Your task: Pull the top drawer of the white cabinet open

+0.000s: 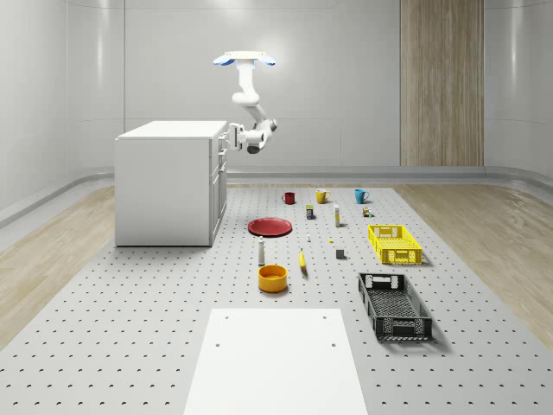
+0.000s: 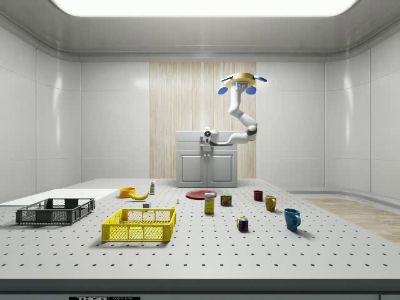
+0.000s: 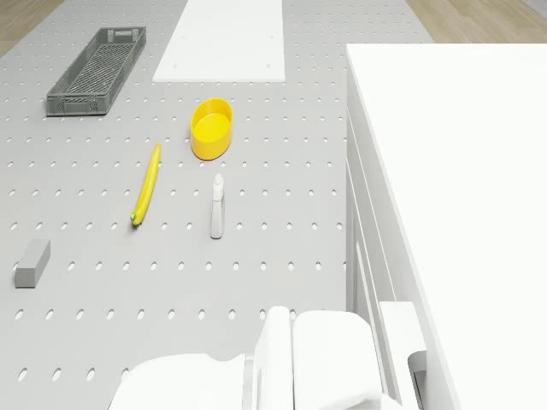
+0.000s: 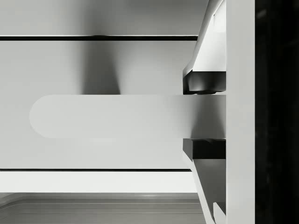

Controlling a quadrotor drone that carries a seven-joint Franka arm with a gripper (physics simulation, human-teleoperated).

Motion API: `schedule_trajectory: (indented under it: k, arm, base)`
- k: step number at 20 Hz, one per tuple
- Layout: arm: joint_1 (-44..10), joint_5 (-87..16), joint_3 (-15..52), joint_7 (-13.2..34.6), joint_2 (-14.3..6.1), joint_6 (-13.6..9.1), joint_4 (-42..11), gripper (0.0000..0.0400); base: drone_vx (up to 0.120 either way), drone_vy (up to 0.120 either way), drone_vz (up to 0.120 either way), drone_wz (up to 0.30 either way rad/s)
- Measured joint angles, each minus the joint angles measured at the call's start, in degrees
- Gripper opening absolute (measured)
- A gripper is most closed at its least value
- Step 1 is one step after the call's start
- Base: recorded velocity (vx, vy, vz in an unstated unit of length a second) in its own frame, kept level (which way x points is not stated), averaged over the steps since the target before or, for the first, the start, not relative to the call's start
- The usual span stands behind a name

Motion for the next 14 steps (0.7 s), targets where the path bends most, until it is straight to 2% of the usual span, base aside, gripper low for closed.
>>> schedule_trajectory:
  k: [1,2,8,9,10,14]
  arm:
    - [0.07,-0.06,-0.04,0.33,-0.04,0.06,0.0,0.0115]
    - [0.23,-0.62,0.02,1.54,-0.33,0.24,0.18,0.0132]
    - [0.57,-1.4,-1.05,0.98,-0.69,-0.01,0.21,0.0118]
    - [0.66,-1.7,-1.17,1.86,-0.88,0.01,0.28,0.0125]
    - [0.66,-1.78,-1.5,0.03,-0.79,-0.12,0.18,0.012]
    - [0.52,-2.86,-2.66,0.58,-1.17,-1.02,0.55,0.0111]
  base:
    - [0.0,0.0,0.0,0.0]
    - [0.0,0.0,0.0,0.0]
    - [0.0,0.0,0.0,0.0]
    - [0.0,0.0,0.0,0.0]
    - [0.0,0.0,0.0,0.0]
    - [0.0,0.0,0.0,0.0]
